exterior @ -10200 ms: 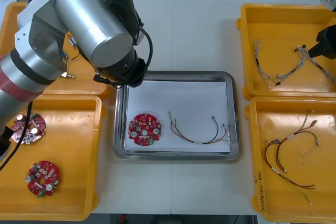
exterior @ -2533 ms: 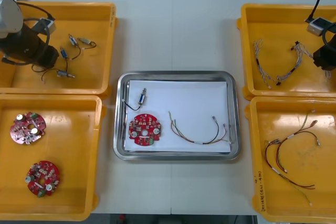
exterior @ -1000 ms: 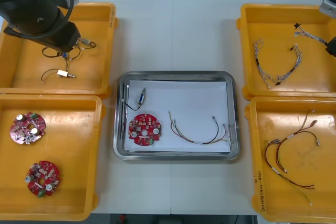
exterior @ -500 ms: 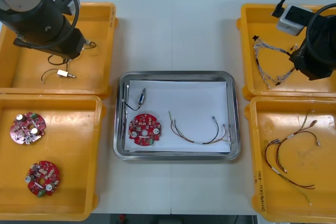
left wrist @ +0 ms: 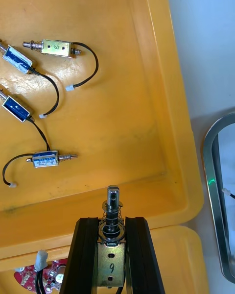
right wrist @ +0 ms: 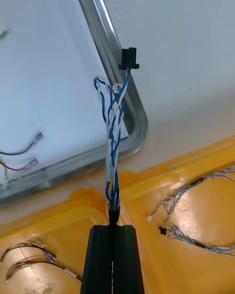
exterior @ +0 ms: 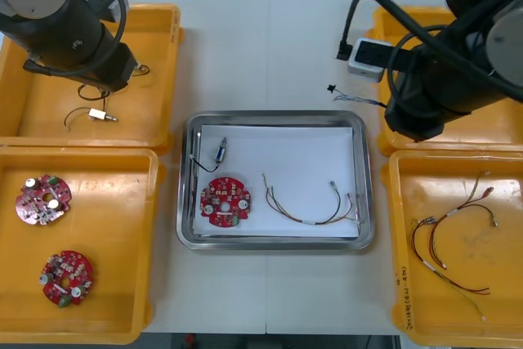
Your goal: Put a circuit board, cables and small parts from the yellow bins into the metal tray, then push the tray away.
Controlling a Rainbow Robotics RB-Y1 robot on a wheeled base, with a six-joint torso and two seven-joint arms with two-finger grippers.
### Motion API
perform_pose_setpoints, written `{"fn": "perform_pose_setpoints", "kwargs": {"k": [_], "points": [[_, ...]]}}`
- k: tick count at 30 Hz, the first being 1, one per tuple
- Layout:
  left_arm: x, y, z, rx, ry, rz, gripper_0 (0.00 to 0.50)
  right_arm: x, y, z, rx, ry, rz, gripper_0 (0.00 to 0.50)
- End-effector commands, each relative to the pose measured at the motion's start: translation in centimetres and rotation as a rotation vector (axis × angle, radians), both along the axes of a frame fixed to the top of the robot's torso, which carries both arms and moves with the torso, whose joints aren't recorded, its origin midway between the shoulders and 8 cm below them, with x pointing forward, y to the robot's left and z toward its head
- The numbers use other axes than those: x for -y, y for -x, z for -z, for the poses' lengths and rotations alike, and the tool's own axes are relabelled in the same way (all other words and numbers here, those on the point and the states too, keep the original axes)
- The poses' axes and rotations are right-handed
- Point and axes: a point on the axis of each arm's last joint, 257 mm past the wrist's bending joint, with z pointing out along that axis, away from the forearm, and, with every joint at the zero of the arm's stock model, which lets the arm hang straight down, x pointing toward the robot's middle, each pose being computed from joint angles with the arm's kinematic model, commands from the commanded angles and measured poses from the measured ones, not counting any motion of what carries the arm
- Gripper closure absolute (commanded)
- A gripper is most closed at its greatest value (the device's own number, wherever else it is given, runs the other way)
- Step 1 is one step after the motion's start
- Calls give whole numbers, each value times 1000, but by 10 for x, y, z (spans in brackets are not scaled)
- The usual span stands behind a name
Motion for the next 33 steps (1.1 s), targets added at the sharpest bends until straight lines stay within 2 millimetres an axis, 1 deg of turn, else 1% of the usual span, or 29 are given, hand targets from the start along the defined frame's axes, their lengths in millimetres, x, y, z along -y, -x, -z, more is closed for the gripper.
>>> {"fn": "perform_pose_setpoints", "kwargs": {"k": [1,4,10,13,19,26,33], "points": [[11,3,-11,29,80,-62,500,-54,2,-6,-3,-26,-72,500],[13,4,-12,29,85,-57,500,-68,5,7,-43,-16,-99,500],[15,6,-13,29,90,-58,499,-81,10,32,-78,59,-149,500],[16,6,-14,30,93,-57,499,-94,10,39,-55,69,-191,500],[15,6,-14,31,95,-58,500,-109,8,53,-16,108,-259,500],[15,6,-15,31,98,-57,500,-109,-3,65,-12,153,-335,500],[16,6,-16,32,105,-57,500,-101,-23,72,7,188,-367,500]]}}
